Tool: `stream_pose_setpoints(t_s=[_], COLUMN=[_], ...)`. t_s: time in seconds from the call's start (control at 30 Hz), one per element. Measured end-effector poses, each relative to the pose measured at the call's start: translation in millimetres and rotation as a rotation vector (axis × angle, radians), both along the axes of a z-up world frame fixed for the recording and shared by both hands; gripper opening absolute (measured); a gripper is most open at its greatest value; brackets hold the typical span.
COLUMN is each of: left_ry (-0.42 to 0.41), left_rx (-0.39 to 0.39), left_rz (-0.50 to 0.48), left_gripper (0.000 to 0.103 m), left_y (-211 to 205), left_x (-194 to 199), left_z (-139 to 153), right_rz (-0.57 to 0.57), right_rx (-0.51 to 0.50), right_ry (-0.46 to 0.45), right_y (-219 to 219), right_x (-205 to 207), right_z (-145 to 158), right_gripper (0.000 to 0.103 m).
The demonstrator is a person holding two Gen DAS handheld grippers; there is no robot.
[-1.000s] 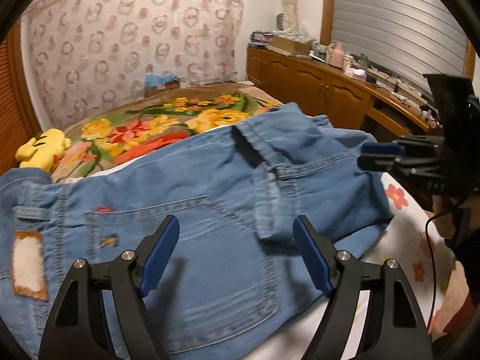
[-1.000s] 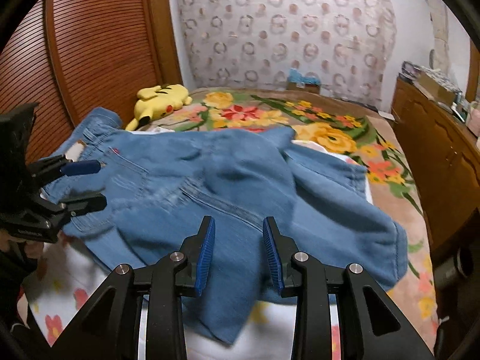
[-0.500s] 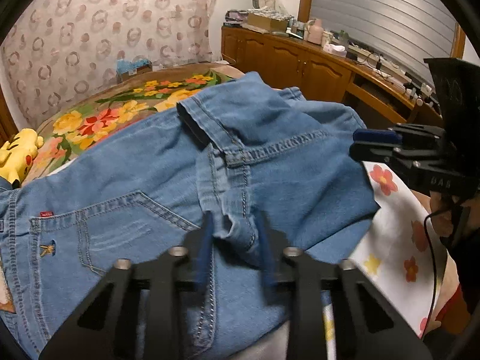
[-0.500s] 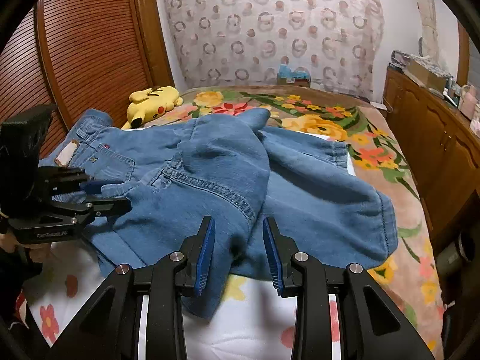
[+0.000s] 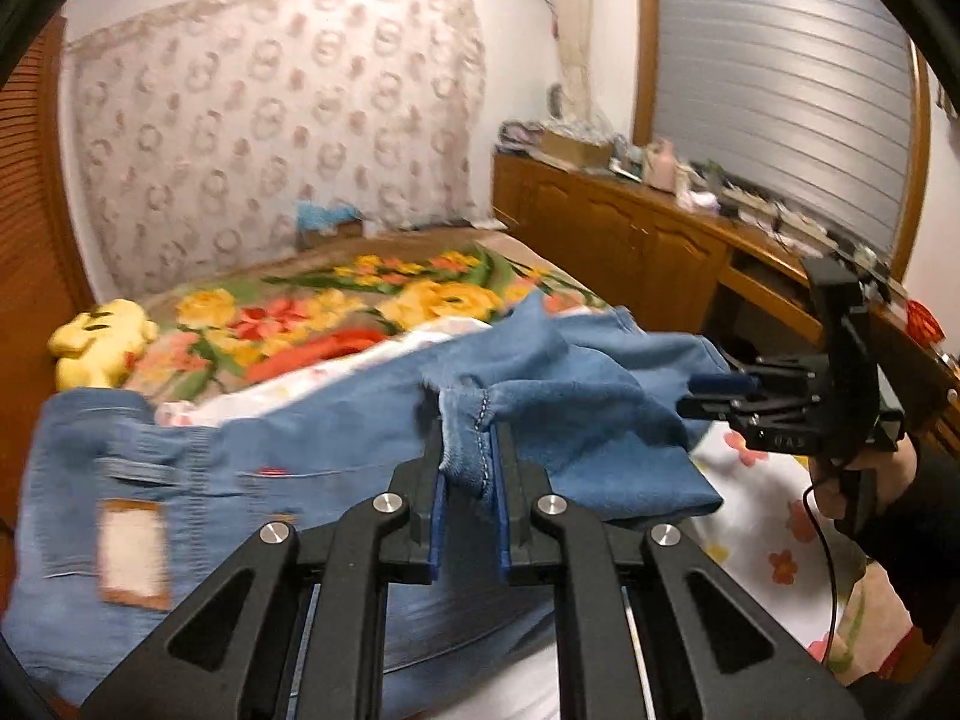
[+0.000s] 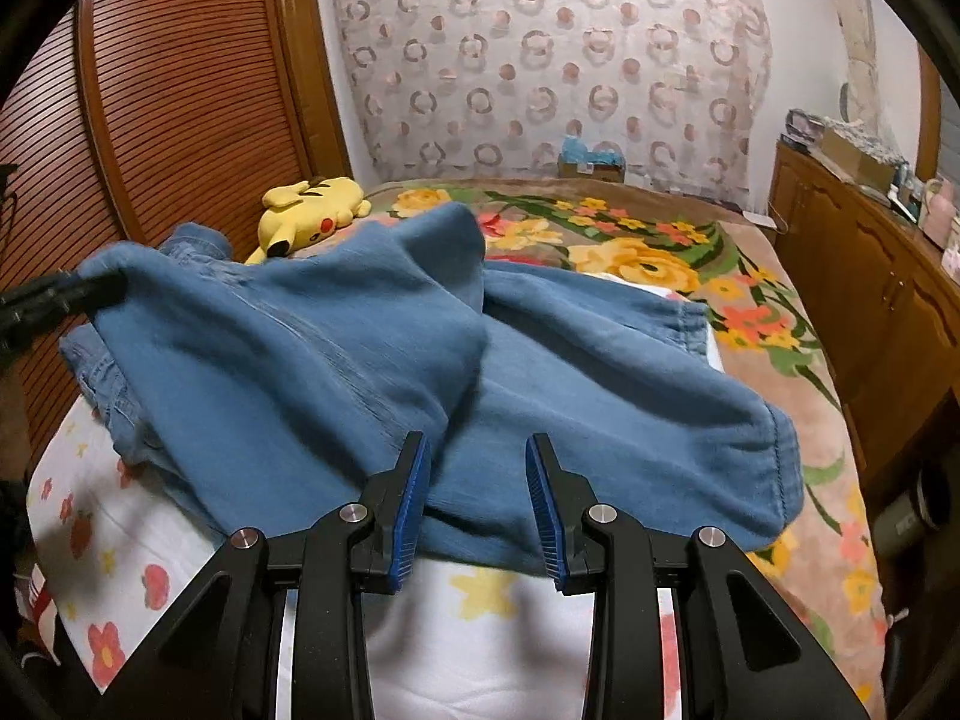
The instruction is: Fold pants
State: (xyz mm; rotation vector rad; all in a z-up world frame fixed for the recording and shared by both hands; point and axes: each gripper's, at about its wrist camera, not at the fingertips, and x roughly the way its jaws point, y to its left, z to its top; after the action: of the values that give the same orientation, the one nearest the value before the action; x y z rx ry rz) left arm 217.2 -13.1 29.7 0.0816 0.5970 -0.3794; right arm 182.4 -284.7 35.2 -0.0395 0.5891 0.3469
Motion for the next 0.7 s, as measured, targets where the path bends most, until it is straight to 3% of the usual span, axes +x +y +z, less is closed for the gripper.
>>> stream_pose_setpoints(t_s=[0.33,0.7], left_ry=[-0.046,0.001], left_rx=[0.001,0.021], left_rz=[0.155,0.193], left_gripper=[0.013,0.017], left_y=[65.7,83.0], left_x=[-24.0,-35.6], left_z=[12.0,-9.1], right_rz=[0.074,0.137], right_rx=[-0.03,-0.034], right_ry=[-0.024,-0.013], right_y=[34.9,43.2], right_x=[9.3,20.3], right_z=[8.3,-0.8], right_gripper=[0.034,0.034])
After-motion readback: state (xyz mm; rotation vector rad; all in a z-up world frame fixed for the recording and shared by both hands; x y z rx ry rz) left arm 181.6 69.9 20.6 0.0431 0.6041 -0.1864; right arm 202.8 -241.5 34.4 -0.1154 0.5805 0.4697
